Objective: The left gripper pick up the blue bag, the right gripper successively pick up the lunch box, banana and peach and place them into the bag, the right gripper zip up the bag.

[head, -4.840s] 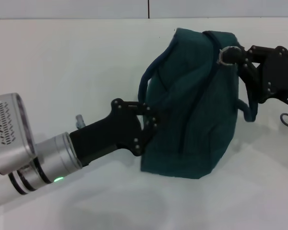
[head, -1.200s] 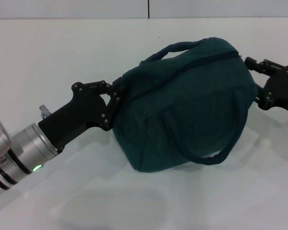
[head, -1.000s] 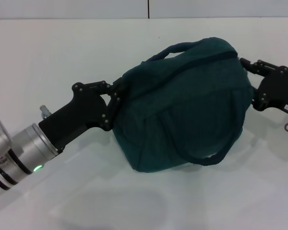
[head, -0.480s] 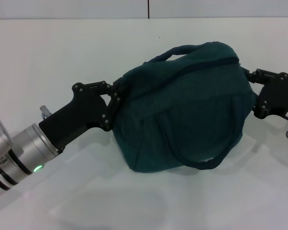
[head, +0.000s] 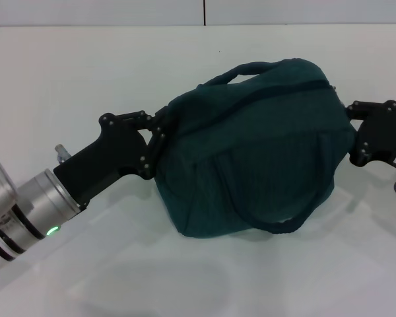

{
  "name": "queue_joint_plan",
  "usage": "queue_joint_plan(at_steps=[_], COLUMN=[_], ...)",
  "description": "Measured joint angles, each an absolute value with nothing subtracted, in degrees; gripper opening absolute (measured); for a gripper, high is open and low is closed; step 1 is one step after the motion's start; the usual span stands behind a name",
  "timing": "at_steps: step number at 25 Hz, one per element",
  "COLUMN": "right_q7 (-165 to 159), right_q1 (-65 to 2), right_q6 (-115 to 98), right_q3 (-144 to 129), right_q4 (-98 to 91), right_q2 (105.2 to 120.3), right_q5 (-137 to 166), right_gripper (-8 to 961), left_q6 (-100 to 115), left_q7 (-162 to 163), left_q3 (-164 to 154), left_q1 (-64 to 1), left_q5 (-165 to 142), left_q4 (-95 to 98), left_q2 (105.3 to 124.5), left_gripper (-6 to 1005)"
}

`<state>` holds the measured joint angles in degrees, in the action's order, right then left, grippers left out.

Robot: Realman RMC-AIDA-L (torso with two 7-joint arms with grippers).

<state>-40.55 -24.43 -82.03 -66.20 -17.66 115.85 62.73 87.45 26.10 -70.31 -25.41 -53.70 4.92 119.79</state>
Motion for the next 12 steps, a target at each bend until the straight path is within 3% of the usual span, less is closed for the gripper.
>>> queue_joint_plan(at_steps=[12], right_q7=[-39.14], right_q1=[-22.40], right_q6=[-76.87], right_q3=[-66.23], right_q4=[-17.16], right_q2=[115.33], right_q5=[58.42], right_gripper=[30], left_q6=[87.41], left_q7=[26.68], left_q3=[-69.93], left_q1=[-25.63], left_q5=[-53.25], left_q4=[4.91], left_q2=[119.91], left_gripper=[58])
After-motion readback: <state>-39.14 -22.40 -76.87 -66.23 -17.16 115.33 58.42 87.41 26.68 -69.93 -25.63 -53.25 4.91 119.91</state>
